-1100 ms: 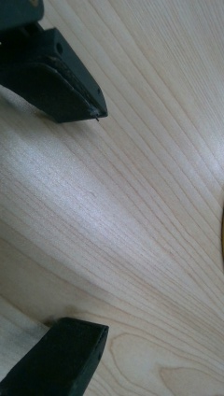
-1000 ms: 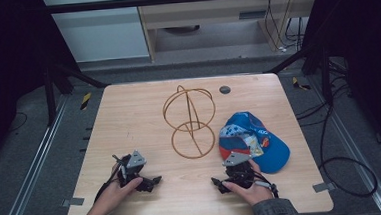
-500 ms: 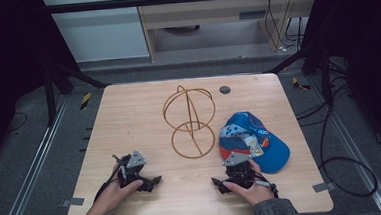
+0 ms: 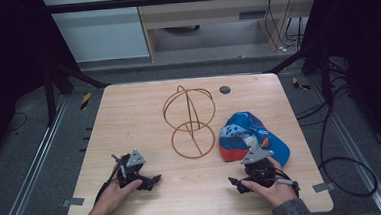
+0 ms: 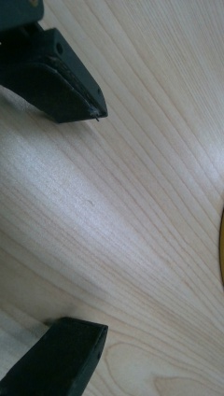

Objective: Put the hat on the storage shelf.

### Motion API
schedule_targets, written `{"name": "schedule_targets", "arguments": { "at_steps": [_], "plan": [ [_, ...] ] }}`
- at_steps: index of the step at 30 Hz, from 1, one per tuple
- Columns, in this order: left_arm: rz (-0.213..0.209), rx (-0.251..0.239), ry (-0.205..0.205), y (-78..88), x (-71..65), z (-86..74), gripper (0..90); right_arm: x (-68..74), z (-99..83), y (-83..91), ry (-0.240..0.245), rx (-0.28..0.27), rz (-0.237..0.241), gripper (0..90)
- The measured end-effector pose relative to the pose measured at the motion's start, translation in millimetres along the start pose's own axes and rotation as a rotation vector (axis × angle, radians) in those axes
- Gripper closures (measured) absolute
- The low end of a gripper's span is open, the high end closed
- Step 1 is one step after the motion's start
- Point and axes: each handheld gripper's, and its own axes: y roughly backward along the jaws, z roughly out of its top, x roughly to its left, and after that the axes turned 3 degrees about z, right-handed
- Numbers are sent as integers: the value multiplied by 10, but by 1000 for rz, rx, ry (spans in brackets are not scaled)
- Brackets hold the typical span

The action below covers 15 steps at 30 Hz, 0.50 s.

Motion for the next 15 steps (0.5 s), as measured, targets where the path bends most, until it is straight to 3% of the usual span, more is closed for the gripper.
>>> {"name": "schedule_targets", "arguments": {
  "at_steps": [7,15],
  "plan": [
    [1,0,0,-1,1,1,0,-191,-71,245,-30,-3,-40,123],
    [6,1,2,-1,0,1,0,-407,-192,352,-77,29,-59,131]
  ]
}}
